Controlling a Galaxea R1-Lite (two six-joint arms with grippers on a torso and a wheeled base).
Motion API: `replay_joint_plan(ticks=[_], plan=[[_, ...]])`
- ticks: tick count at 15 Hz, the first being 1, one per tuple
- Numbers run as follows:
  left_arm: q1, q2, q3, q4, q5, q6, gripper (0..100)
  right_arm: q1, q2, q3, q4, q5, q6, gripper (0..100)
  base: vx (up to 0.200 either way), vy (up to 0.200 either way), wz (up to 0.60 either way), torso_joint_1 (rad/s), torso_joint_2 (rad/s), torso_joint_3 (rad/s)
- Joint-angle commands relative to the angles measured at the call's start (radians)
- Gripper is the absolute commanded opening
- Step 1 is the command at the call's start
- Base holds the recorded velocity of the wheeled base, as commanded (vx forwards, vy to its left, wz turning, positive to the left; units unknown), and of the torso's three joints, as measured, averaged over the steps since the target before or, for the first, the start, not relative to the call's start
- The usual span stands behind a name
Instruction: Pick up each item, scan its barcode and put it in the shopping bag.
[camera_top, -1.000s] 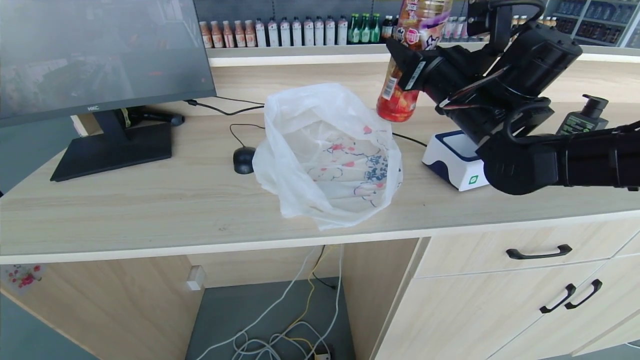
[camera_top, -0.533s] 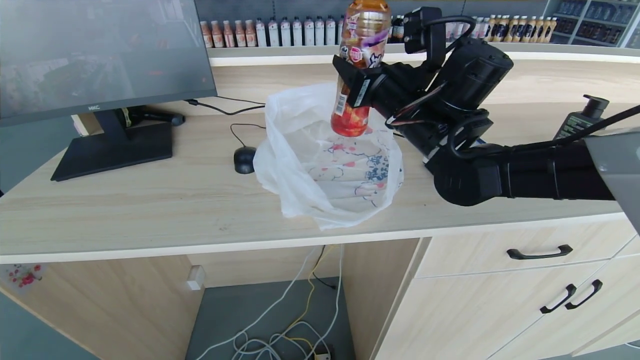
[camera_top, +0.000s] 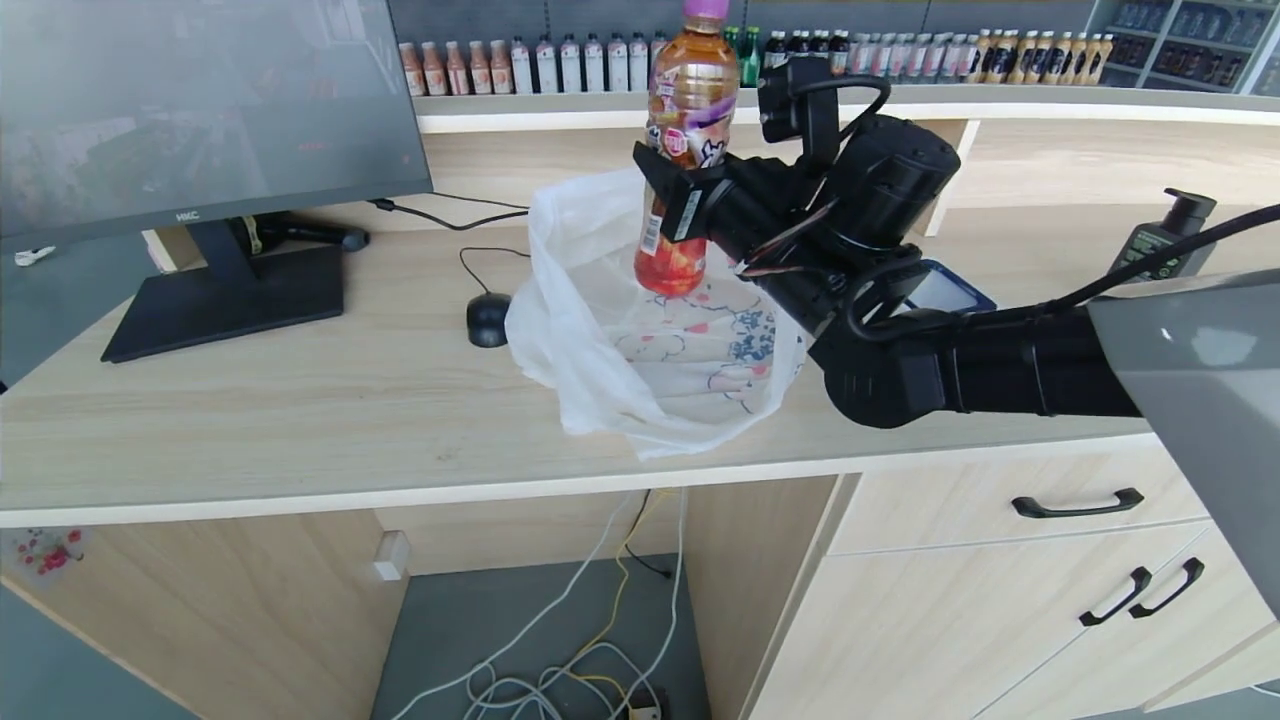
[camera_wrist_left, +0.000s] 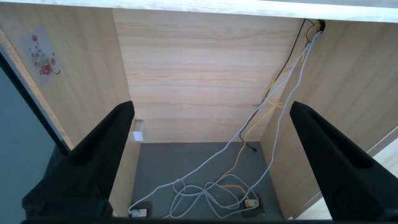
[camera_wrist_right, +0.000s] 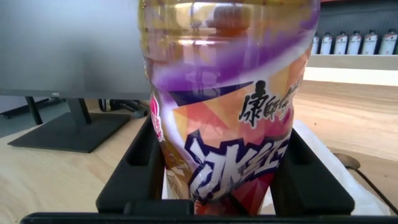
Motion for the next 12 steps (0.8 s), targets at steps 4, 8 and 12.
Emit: replay_joint_plan(ticks=[4, 8, 12], plan=[[0.0, 0.0, 0.0, 0.0, 0.0, 0.0, 100, 0.032, 0.09, -0.061, -0.002, 0.004, 0.001, 0, 0.0, 0.0, 0.0, 0.0, 0.0, 0.0], [0.0, 0.0, 0.0, 0.0, 0.0, 0.0, 100, 0.043, 0.145, -0.14, 0.011, 0.004, 0.001, 0, 0.0, 0.0, 0.0, 0.0, 0.0, 0.0], [0.0, 0.0, 0.0, 0.0, 0.0, 0.0, 100, 0.04, 0.148, -0.137, 0.011, 0.004, 0.002, 0, 0.0, 0.0, 0.0, 0.0, 0.0, 0.0]])
